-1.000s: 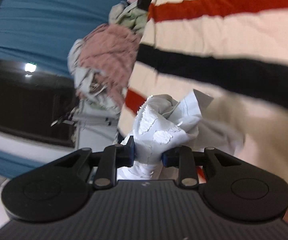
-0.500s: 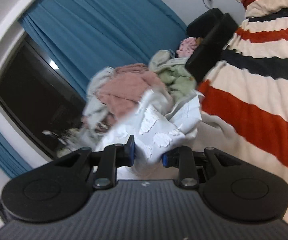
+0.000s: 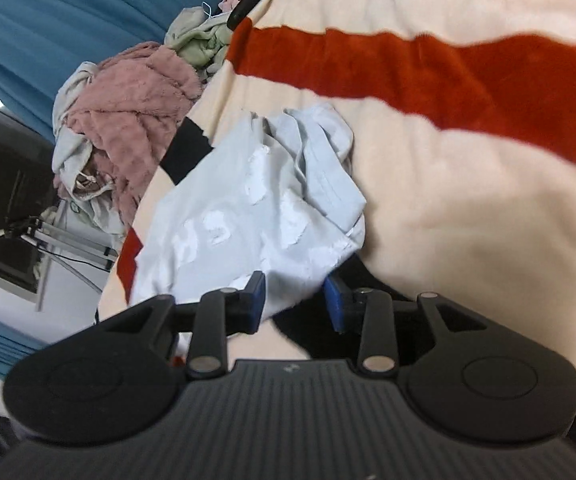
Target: Fold clothes
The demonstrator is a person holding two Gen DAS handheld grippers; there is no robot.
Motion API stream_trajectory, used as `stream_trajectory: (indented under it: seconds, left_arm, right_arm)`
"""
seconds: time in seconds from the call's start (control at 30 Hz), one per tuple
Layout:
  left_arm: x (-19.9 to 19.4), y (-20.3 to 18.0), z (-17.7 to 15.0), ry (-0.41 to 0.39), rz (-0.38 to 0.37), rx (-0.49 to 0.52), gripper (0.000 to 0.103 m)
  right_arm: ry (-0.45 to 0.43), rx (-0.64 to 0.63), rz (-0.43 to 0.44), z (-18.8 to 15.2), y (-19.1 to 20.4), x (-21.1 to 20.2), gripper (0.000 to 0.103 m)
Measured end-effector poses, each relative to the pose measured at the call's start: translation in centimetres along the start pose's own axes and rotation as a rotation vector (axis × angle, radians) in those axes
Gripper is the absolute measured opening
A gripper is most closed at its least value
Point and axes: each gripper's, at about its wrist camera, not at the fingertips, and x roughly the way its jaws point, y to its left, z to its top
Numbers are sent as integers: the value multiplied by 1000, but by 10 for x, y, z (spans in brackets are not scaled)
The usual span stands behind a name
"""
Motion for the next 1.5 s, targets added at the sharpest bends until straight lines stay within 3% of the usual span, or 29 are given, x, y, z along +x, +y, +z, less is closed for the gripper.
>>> stream_trajectory:
  seconds: [0.27, 0.37, 0.4, 0.47, 0.5, 0.67, 0.83, 1.1, 1.5]
  left_arm:
    - [-152, -59, 26, -132, 10, 92, 59]
    - [-212, -84, 24, -188, 25, 142, 84]
    - [-231, -92, 23, -207, 30, 159, 91]
    - [-266, -106, 17, -237, 39, 193, 99]
    - [-284, -112, 14, -251, 43, 210, 102]
    - [-363, -137, -9, -316, 64, 275, 103]
    - [-410, -145, -38, -336, 80, 322, 103]
    - [-431, -122, -86, -366, 115, 326, 103]
    - [-408, -68, -116, -387, 167, 311, 103]
  right_arm:
    - [-78, -235, 71, -13, 66, -120, 36]
    - [-118, -337, 94, -28, 88, -171, 36]
    - [-128, -377, 99, -33, 95, -187, 39]
    - [-150, -452, 119, -48, 106, -216, 67]
    - [-168, -489, 125, -58, 111, -231, 90]
    - [-250, -607, 140, -100, 119, -288, 96]
    - [-303, -650, 143, -136, 111, -317, 96]
    - [-434, -723, 144, -187, 88, -319, 95]
    - [-451, -791, 76, -238, 81, -257, 95]
